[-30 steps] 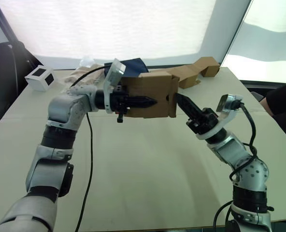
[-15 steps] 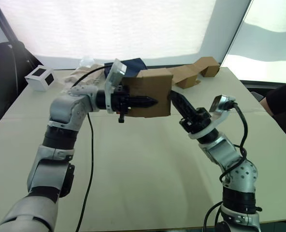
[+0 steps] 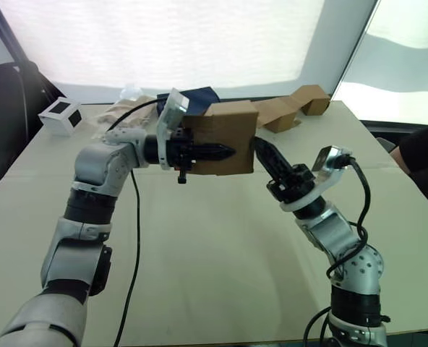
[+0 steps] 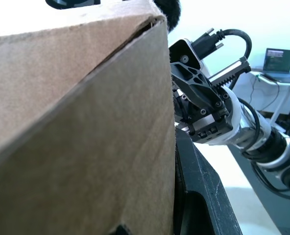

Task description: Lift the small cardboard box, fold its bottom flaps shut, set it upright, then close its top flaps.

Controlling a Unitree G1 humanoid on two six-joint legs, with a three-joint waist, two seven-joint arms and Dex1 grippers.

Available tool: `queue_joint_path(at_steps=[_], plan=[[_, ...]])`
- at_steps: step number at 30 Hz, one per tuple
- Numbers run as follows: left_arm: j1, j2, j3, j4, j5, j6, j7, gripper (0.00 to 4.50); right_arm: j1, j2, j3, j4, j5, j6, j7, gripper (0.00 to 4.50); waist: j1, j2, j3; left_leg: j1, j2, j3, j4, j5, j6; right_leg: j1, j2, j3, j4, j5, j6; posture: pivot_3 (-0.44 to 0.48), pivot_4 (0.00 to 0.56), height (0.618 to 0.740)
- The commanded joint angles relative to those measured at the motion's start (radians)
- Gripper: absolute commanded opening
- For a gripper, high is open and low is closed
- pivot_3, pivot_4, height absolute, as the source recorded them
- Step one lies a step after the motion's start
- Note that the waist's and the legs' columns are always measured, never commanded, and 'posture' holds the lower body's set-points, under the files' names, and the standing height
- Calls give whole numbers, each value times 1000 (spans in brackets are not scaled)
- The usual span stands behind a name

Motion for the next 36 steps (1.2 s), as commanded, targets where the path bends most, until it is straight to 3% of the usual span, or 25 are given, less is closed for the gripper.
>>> queue_joint_path(at_steps=[1, 5, 8, 16, 28, 32, 36], plan=[[-33, 13, 36, -15, -27, 9, -6, 0, 15, -67, -56, -67, 70, 6, 16, 801, 0, 0, 0, 0, 0, 0, 0, 0, 0, 0, 0, 0, 0, 0, 0, 0, 150, 740], [-35, 13, 38, -9, -33, 14, -6, 0, 30, -109, -85, -85, 109, -4, -3, 801, -2, 0, 0, 0, 0, 0, 0, 0, 0, 0, 0, 0, 0, 0, 0, 0, 150, 740], [-28, 6, 35, -19, -37, 21, -8, 0, 37, -118, -63, -85, 56, -14, -16, 73, -4, 0, 0, 0, 0, 0, 0, 0, 0, 0, 1, 0, 0, 0, 0, 0, 150, 740], [-18, 1, 27, -30, -43, 22, -8, 0, 14, -128, 3, -76, -73, -27, -13, 73, -1, 0, 0, 0, 0, 0, 0, 0, 0, 0, 1, 0, 0, 0, 0, 0, 150, 740], [7, -9, -2, -50, -23, 6, -11, 0, 15, -132, 119, -106, -117, 24, 52, 73, -1, 0, 0, 0, 0, 0, 0, 0, 0, 0, 1, 0, 0, 0, 0, 0, 150, 740], [6, 9, -7, -41, -7, 16, -8, 0, 22, -163, 77, -101, -130, 15, 58, 73, 0, 0, 0, 0, 0, 0, 0, 0, 0, 0, 1, 0, 0, 0, 0, 0, 150, 740], [9, 71, -69, -46, 98, -51, -28, 0, 50, -253, 8, -99, -134, 25, 85, 73, 1, 0, 0, 0, 0, 0, 0, 0, 0, 0, 1, 0, -1, 0, 0, 0, 150, 740]])
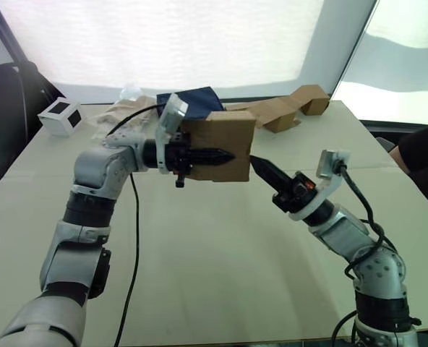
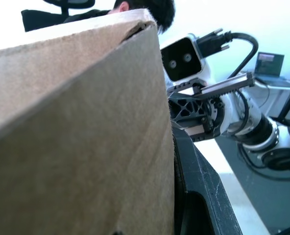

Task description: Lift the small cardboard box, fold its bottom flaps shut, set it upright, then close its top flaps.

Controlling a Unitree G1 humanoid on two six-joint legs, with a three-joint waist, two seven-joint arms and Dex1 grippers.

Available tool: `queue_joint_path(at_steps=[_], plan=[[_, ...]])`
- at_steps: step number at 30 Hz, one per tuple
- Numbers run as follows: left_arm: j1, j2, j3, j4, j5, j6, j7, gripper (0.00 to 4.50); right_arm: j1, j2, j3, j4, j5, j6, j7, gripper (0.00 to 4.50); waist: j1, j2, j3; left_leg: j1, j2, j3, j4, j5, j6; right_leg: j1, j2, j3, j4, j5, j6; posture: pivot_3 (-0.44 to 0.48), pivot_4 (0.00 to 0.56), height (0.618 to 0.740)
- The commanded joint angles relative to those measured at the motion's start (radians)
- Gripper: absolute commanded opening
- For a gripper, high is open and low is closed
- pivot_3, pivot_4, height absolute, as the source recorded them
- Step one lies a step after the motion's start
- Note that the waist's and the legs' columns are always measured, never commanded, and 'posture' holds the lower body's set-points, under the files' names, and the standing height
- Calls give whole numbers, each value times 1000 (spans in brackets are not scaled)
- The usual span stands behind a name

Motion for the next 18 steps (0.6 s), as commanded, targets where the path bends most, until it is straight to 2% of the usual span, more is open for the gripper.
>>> queue_joint_path(at_steps=[1, 3, 6, 12, 18], plan=[[-23, 63, -59, -30, 92, -65, -31, 0, 28, -90, -73, -49, 2, 16, 47, 73, 1, 0, 0, 0, 0, 0, 0, 0, 0, 0, 0, 0, 0, 0, 0, 0, 150, 740], [-64, 123, -132, -22, 186, -125, -71, 0, 63, -182, -109, -60, -10, 45, 83, 73, 3, 0, 0, 0, 0, 0, 0, 0, 0, 0, 0, 0, 0, 0, 0, 0, 150, 740], [-115, 163, -198, -13, 283, -261, -129, 0, 101, -304, -111, -95, -58, 78, 140, 73, 6, 0, 0, -1, -1, 0, 0, 0, 0, 0, 0, 0, -2, 0, 0, 0, 150, 740], [-170, 271, -392, -36, 529, -489, -290, 0, 166, -526, -68, -220, -237, 112, 228, 73, 1, 1, 0, 0, -2, 0, 0, -1, 2, 1, 2, 1, -2, 0, 0, 0, 150, 740], [-171, 253, -488, -70, 647, -442, -317, 0, 190, -570, -18, -276, -339, 112, 245, 73, 4, 0, 0, 0, -1, 0, 0, -1, 2, 1, 4, 1, -3, 0, -1, 0, 150, 740]])
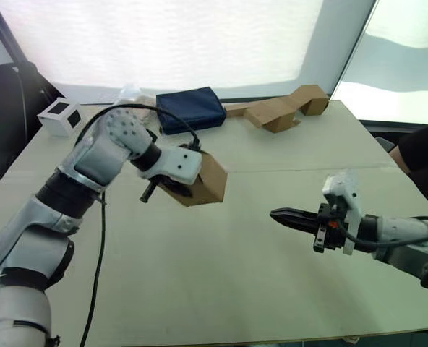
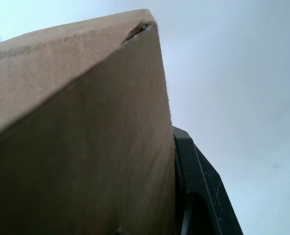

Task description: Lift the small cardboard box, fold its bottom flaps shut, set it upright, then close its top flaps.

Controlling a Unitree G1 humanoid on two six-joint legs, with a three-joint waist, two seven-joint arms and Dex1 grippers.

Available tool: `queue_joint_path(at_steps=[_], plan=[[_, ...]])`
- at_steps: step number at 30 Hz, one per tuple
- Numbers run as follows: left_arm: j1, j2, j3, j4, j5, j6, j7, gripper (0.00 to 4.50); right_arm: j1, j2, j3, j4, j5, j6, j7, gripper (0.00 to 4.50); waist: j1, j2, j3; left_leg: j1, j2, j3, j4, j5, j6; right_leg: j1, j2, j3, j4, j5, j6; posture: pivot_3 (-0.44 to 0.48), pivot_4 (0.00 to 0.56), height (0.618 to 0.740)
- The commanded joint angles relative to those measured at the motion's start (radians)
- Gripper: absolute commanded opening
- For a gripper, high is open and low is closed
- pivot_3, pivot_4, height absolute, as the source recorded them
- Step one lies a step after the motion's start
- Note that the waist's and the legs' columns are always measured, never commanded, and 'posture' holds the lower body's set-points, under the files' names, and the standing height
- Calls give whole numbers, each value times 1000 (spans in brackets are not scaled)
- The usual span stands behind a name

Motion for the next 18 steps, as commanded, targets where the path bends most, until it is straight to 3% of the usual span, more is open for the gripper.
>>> queue_joint_path(at_steps=[1, 4, 9, 16, 18], plan=[[-9, 9, -52, -79, 45, 54, -11, 0, 6, -2, 1, -50, -35, -9, 2, 73, 0, 0, 0, 0, 0, 0, 0, 0, 0, 0, 0, 0, 0, 0, 0, 0, 150, 740], [4, 36, -123, -172, 11, 148, -11, 0, 26, 22, 3, -70, -45, -10, -13, 73, 0, 0, 0, -1, 0, 0, 0, -1, 1, 0, 0, 0, -1, 0, 0, 0, 150, 740], [-37, -8, -257, -267, -19, 341, -11, 0, 75, 60, 48, -90, -95, -16, -33, 73, 2, 0, 0, -1, 1, -1, 1, -1, 1, 0, 0, 0, 0, 0, 0, 0, 150, 740], [-62, -114, -308, -250, 12, 467, -11, 0, 62, 115, 79, -89, -128, -8, -69, 73, 0, 0, 0, 0, 0, -1, 2, -1, 1, 0, 1, 0, 0, 0, 0, 0, 150, 740], [-63, -121, -311, -259, 0, 508, -11, 584, 71, 127, 83, -96, -137, -6, -76, 0, 0, 0, 0, 0, 0, -1, 2, -1, 1, 0, 1, 1, 0, 0, 0, 0, 150, 740]])
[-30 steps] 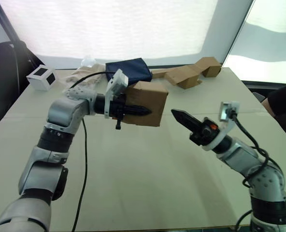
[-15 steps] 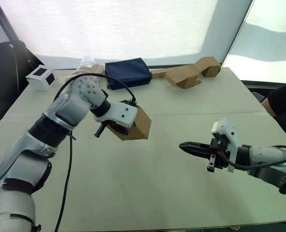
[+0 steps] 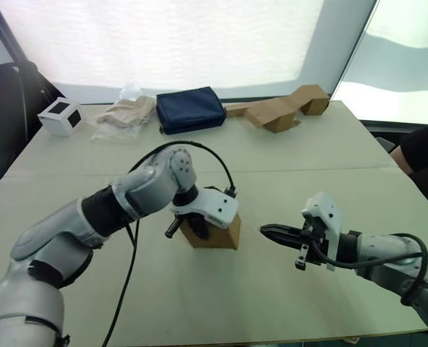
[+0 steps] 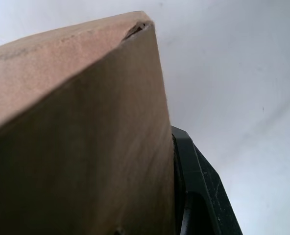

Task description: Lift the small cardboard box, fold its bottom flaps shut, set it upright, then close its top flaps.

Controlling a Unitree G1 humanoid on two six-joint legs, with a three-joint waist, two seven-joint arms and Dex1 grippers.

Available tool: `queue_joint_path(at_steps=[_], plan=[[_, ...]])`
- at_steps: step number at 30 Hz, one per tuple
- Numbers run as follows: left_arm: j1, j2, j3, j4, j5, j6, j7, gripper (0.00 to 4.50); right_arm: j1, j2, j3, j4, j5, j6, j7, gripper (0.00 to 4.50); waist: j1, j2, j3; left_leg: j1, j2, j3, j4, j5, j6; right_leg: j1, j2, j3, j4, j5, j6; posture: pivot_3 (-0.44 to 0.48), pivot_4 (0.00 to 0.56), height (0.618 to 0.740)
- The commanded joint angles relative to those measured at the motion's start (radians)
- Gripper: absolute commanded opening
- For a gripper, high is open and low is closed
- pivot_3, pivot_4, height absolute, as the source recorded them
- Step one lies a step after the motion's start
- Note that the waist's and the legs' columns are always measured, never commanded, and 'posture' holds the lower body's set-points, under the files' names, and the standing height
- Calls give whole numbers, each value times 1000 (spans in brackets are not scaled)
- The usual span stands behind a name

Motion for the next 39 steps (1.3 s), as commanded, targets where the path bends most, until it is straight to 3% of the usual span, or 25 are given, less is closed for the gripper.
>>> queue_joint_path(at_steps=[1, 5, 8, 11, 22, 24, 29, 32, 36, 39], plan=[[-22, -3, -15, -25, -20, 65, -3, 849, 10, 16, 3, -36, -15, -6, -14, 0, 0, 0, 0, 0, 0, 0, 0, 0, 0, 0, 0, 0, 0, 0, 0, 0, 150, 740], [-38, -3, -10, -46, -73, 135, -3, 2416, 12, 28, 2, -37, -20, -3, -18, 0, 0, 0, 0, 0, 0, 0, 0, 0, 0, 0, 0, 0, 0, 0, 0, 0, 150, 740], [-86, 2, 28, -95, -264, 285, -3, 3798, 6, 32, 5, -24, -25, -3, -10, 0, 0, 0, 0, 0, 0, 0, 0, 0, 0, 0, 0, 0, 0, 0, 0, 0, 150, 740], [-103, 17, 59, -97, -339, 311, -3, 3798, -6, 37, 7, -11, -26, -2, 0, 0, 0, 0, 0, 0, 1, 0, 0, 0, 0, 0, -1, 0, 0, 0, 0, 0, 150, 740], [-97, 4, 243, 82, -380, 265, 11, 3798, -47, 39, 22, 38, -37, 8, 53, 0, 0, 0, 0, 1, 0, 0, 0, 0, 0, 0, 0, 0, 1, 0, 0, 0, 150, 740], [-95, -11, 314, 125, -403, 278, 45, 3798, -37, 39, 9, 44, -36, 7, 62, 0, 0, 0, 0, 1, 0, 0, 0, 0, 0, 0, 0, 0, 1, 0, 0, 0, 150, 740], [-22, -122, 648, 234, -491, 240, 300, 3798, -5, 28, -15, 50, -40, 4, 84, 0, 1, 0, 0, 1, 0, 0, 0, 0, 0, 0, -1, 0, 1, 0, 0, 0, 150, 740], [41, -153, 775, 258, -496, 228, 449, 3161, 7, 20, -24, 54, -43, 5, 97, 0, -1, 0, 0, 1, 1, 0, 1, 0, 0, 0, -2, 0, 1, 0, 0, 0, 150, 740], [162, -187, 892, 186, -497, 217, 640, 1437, 22, 9, -21, 70, -60, 2, 119, 0, -1, 1, -1, 2, 2, 0, 0, 0, 0, 0, -2, 1, 3, 0, 0, 0, 150, 740], [347, -202, 962, 28, -518, 276, 770, 328, 38, 14, -4, 100, -103, -16, 122, 0, 0, 2, -2, 1, 2, 0, 1, 1, -1, 0, -3, 0, 3, 0, 0, 0, 150, 740]])
